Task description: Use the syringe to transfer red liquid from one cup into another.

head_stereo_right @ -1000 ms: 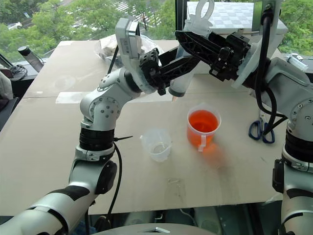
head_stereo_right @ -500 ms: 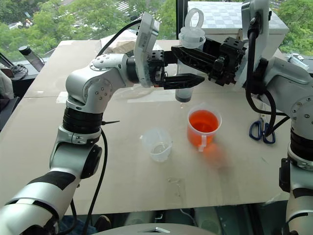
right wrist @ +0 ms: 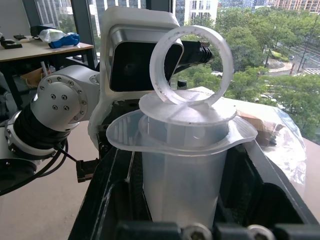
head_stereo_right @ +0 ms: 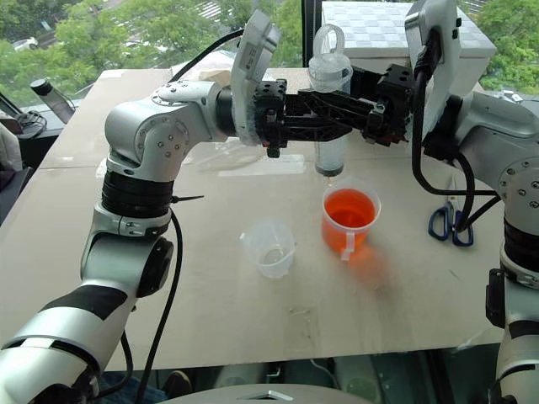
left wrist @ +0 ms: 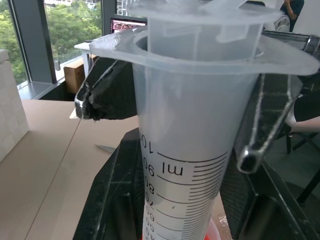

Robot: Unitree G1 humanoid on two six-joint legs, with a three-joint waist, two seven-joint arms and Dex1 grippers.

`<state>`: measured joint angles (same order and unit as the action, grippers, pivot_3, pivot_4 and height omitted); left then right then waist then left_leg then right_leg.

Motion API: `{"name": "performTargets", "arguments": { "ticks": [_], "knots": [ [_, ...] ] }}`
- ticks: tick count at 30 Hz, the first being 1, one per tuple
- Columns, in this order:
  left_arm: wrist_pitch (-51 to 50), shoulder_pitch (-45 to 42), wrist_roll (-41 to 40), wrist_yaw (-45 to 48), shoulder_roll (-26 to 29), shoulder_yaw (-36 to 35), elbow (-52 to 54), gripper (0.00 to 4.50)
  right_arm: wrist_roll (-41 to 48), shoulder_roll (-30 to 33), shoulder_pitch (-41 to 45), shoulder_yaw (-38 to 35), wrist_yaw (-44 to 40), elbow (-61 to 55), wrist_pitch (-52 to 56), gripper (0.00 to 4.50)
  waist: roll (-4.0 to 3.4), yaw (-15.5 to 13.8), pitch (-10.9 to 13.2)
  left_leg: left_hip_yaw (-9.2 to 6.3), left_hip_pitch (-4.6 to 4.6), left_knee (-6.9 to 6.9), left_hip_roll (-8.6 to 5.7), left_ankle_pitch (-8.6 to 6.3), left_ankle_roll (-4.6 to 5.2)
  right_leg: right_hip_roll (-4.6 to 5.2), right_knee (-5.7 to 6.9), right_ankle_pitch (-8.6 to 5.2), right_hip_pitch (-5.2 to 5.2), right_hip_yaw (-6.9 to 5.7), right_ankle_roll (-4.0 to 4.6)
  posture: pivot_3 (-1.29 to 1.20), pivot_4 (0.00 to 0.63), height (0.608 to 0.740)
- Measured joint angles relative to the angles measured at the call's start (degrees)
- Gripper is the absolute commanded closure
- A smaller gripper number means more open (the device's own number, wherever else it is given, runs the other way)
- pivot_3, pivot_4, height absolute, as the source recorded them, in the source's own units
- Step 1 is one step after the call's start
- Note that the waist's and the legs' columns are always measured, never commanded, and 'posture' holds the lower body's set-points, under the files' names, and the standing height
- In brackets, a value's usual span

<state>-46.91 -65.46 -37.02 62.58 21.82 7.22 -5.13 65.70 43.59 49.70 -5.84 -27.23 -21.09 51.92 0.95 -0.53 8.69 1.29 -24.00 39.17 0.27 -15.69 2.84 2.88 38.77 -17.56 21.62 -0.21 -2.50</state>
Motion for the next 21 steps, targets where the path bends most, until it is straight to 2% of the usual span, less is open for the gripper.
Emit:
{"name": "performTargets", "arguments": {
  "ticks": [2, 3, 4, 6, 16, 21],
  "knots": [
    [-0.12, -0.1, -0.22, -0.23, -0.35, -0.02, -0.05, 3.15, 0.0, -0.21, 0.0, -0.57, -0.02, 0.69, 0.39, 1.59, 0.0, -0.04, 0.0, 0.0, 0.0, 0.0, 0.0, 0.0, 0.0, 0.01, 0.0, 0.0, 0.0, 0.0, 0.0, 0.0, 0.15, 0.74],
    [-0.12, -0.26, -0.24, -0.33, -0.57, -0.12, -0.28, 3.15, 0.31, -0.33, 0.0, -1.14, -0.15, 1.27, 0.73, 0.98, 0.0, -0.07, 0.0, 0.0, 0.0, 0.0, 0.0, 0.0, 0.0, 0.01, 0.01, 0.0, 0.0, -0.01, 0.0, 0.0, 0.15, 0.74],
    [-0.12, -0.34, -0.24, -0.33, -0.66, -0.15, -0.35, 3.15, 0.34, -0.34, 0.0, -1.36, -0.16, 1.45, 0.84, 0.76, 0.0, -0.08, 0.0, 0.0, 0.0, 0.0, 0.0, 0.0, 0.0, 0.01, 0.01, 0.0, 0.0, -0.01, 0.0, 0.0, 0.15, 0.74],
    [0.3, -0.86, -0.2, -0.54, -1.0, -0.54, -0.71, 3.15, 0.96, -0.11, -0.46, -1.91, -0.87, 1.55, 1.75, 0.04, 0.0, -0.05, 0.0, 0.0, 0.0, 0.0, 0.0, 0.0, 0.0, 0.0, 0.02, 0.0, 0.0, -0.01, 0.0, 0.0, 0.15, 0.74],
    [4.11, -1.34, 3.51, -1.05, -2.79, 0.86, -2.18, 3.15, 5.06, 11.12, -12.25, -13.62, -9.41, -1.08, 3.98, 0.0, 0.0, -0.2, 0.01, -0.05, -0.23, 0.03, 0.0, 0.0, 0.01, 0.02, 0.02, 0.0, 0.06, -0.1, -0.01, 0.0, 0.15, 0.74],
    [6.21, 0.81, 6.65, 1.03, -4.18, 5.23, -3.01, 3.15, 6.86, 13.97, -11.94, -19.34, -8.05, -1.09, 3.76, 0.0, -0.02, -0.07, 0.0, -0.04, -0.17, 0.04, 0.0, 0.0, 0.0, 0.01, -0.03, 0.0, 0.07, -0.06, 0.0, 0.0, 0.15, 0.74]
  ]
}}
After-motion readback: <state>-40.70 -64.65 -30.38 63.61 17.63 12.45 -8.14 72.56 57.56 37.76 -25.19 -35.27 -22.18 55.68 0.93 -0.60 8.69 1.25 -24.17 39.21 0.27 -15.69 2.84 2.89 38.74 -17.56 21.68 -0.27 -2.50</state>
